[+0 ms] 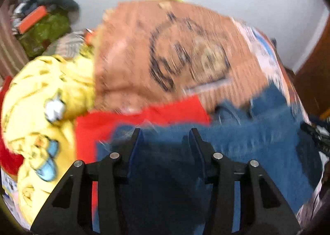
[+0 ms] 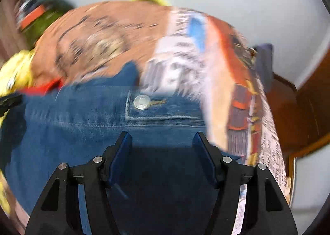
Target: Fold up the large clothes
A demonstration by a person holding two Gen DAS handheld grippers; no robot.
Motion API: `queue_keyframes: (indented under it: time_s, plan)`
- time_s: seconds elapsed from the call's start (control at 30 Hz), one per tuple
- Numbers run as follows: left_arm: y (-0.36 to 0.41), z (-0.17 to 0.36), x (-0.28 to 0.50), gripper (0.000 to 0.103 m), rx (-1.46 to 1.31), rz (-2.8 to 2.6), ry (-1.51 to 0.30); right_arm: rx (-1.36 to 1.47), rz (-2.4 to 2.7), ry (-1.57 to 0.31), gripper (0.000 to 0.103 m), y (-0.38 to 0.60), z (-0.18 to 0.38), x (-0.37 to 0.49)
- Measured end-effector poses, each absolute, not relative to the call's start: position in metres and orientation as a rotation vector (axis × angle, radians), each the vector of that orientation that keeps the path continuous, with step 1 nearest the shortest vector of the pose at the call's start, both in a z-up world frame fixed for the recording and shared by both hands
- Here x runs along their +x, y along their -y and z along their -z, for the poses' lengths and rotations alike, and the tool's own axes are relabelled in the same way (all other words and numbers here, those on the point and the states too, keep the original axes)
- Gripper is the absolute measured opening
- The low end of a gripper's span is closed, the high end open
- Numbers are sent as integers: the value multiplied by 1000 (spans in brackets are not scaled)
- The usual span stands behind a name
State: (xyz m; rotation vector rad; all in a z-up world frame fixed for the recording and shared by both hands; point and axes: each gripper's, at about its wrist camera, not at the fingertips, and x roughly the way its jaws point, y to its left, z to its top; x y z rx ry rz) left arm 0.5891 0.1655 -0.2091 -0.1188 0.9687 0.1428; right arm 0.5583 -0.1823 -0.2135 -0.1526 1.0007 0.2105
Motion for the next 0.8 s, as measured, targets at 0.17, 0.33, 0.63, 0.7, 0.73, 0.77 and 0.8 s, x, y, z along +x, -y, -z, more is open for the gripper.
queue_keyframes:
  time_s: [0.17, 0.33, 0.63, 0.7, 0.73, 0.77, 0.8]
  plan:
    - [-180, 174, 570, 48, -49, -196, -878, -22, -295, -953, 60, 194, 190, 534]
    - [-177, 175, 529, 54, 28, -127, -906, -98, -378, -913, 61, 170, 178, 494]
    - [-121, 220, 477, 55, 98, 73, -985, -184, -539, -939, 61, 112, 207, 454]
    - [-110, 230, 474, 55, 90, 106, -996, -206, -557, -973, 61, 101, 221, 451]
    - [-105, 237, 472, 57, 89, 115, -1003, -222, -557, -988, 61, 97, 227, 450]
    - [-101, 244, 471, 58, 93, 115, -1012, -248, -550, -1004, 61, 94, 234, 449]
    - [-99, 252, 471, 60, 102, 108, -1021, -277, -538, -1006, 64, 94, 242, 448]
